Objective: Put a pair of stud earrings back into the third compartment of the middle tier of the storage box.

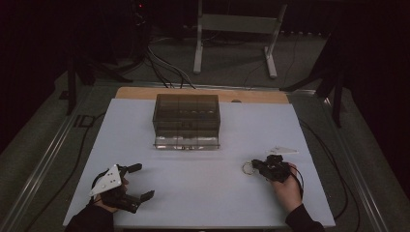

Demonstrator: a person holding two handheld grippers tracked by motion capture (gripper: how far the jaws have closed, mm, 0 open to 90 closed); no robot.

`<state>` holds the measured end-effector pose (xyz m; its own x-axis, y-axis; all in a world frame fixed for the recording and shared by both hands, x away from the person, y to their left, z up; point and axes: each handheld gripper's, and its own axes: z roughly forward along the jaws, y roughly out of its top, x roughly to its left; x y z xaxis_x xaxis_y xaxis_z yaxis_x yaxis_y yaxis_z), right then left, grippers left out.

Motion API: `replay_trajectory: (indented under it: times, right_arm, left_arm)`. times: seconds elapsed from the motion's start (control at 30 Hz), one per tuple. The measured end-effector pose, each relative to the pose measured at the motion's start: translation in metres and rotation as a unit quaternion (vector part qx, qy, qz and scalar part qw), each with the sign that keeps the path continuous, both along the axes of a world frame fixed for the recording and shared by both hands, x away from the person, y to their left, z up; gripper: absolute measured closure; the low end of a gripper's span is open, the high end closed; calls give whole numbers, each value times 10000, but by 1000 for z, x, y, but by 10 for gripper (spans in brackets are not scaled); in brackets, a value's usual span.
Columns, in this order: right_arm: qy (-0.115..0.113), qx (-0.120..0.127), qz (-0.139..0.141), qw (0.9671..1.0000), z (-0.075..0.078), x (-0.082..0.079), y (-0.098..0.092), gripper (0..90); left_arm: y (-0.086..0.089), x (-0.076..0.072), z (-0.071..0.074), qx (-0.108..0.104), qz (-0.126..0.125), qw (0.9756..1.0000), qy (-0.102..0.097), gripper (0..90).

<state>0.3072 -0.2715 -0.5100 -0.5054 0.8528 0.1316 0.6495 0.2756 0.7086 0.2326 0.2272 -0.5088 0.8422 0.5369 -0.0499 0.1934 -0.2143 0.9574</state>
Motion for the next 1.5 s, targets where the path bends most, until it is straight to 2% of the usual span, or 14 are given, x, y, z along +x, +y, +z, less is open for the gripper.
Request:
replay_trajectory:
  times: [0.27,0.53,0.83,1.0,1.5]
  right_arm:
    - [-34,141,61,9999,6,-3,2,867]
    - [-103,134,95,9998,12,-6,5,866]
    - [-259,184,160,9994,27,-8,11,867]
    - [-397,202,213,9988,40,-4,17,867]
    - [-543,130,528,9970,64,17,43,866]
  left_arm:
    - [0,-1,0,18,9,10000,-14,5]
    - [0,-1,0,32,5,10000,-18,5]
    - [0,-1,1,34,18,10000,-26,5]
    - [1,-1,1,6,30,10000,-23,5]
    - [1,-1,1,13,23,10000,-32,5]
